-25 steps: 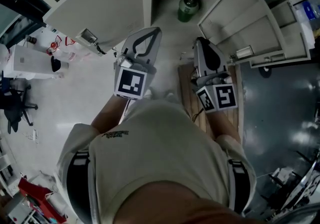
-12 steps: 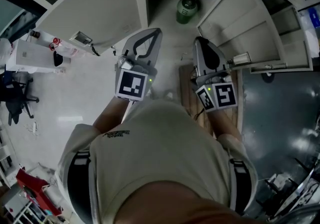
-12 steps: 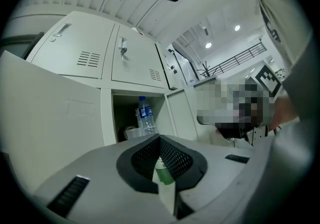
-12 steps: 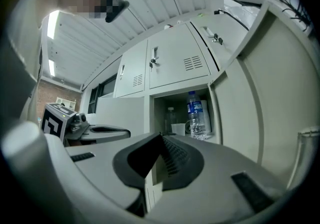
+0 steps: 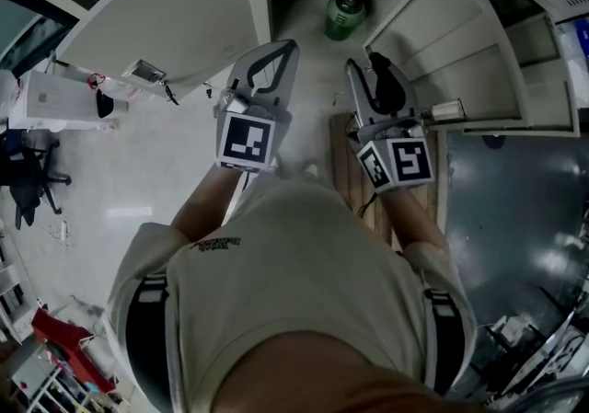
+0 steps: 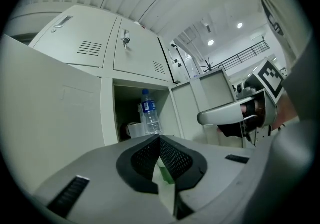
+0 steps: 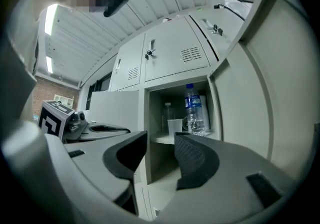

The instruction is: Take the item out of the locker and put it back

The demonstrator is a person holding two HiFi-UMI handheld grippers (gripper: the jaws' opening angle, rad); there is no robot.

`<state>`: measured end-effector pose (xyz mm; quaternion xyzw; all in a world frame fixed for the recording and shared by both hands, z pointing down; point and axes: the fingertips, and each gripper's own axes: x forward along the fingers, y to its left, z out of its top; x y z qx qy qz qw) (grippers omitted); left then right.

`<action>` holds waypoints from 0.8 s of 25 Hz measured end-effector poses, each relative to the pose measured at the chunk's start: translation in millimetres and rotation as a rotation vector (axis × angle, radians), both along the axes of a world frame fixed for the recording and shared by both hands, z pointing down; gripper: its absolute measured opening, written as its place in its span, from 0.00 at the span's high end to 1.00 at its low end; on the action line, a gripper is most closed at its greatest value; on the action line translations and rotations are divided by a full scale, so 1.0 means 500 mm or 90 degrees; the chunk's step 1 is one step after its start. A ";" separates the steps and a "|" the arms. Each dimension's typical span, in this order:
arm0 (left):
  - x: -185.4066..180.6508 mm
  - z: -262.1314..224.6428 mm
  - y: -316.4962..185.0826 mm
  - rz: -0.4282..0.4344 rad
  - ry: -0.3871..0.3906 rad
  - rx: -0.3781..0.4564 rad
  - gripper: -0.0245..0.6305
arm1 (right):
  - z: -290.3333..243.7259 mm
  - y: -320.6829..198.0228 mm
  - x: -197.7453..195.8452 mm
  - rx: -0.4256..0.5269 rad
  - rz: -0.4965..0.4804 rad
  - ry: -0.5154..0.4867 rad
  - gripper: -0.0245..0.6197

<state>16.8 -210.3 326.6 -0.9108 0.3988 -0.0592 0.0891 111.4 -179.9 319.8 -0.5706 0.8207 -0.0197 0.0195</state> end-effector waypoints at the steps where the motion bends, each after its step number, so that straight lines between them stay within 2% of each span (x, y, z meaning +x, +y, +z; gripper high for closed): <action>1: 0.003 0.001 -0.008 0.000 0.002 -0.001 0.94 | 0.004 -0.011 0.000 -0.007 0.001 -0.002 0.67; 4: 0.016 0.006 -0.031 0.006 0.006 0.001 0.94 | 0.023 -0.050 0.007 -0.036 0.008 -0.019 0.57; 7: 0.031 0.011 -0.057 0.018 0.016 0.009 0.94 | 0.042 -0.094 0.017 -0.055 0.029 0.001 0.50; 13: 0.045 0.029 -0.119 0.013 0.031 0.012 0.94 | 0.085 -0.188 0.025 -0.074 0.067 0.048 0.41; 14: 0.048 0.035 -0.130 0.011 0.032 0.008 0.94 | 0.096 -0.202 0.026 -0.078 0.073 0.053 0.37; 16: 0.058 0.050 -0.147 0.010 0.030 0.002 0.94 | 0.123 -0.228 0.030 -0.089 0.088 0.059 0.36; 17: 0.064 0.058 -0.155 0.010 0.029 -0.001 0.94 | 0.138 -0.240 0.033 -0.097 0.097 0.060 0.32; 20: 0.079 0.083 -0.180 0.011 0.028 -0.009 0.94 | 0.183 -0.275 0.047 -0.118 0.127 0.066 0.30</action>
